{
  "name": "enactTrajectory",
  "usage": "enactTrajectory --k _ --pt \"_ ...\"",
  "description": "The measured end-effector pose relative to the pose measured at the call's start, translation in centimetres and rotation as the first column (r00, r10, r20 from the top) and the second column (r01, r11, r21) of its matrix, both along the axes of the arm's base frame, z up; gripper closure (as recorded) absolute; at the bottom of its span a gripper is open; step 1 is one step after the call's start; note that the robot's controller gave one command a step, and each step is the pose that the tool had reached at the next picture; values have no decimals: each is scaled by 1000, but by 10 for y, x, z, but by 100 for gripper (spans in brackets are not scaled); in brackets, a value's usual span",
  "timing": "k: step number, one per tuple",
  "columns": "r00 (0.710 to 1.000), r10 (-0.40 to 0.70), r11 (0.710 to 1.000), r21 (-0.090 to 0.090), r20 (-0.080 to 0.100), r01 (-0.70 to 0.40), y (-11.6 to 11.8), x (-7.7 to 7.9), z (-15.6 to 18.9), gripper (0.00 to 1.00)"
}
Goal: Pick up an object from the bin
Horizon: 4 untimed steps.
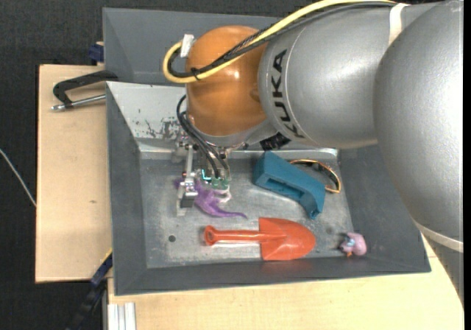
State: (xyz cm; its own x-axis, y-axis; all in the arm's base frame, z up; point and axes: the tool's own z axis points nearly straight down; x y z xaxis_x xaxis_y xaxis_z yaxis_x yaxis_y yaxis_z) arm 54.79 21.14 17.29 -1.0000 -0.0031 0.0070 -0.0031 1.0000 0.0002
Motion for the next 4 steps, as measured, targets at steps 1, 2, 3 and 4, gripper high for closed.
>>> enactTrajectory --k 1,2,3,4 --pt "1000 -1 1000 1 3 1 0 1 2 0" --pt "1000 17 1000 2 10 -17 -1 -5 22 0" --pt "1000 -16 1000 5 16 16 -24 -14 -16 0" --pt "988 -156 988 2 8 156 -50 -8 -68 0"
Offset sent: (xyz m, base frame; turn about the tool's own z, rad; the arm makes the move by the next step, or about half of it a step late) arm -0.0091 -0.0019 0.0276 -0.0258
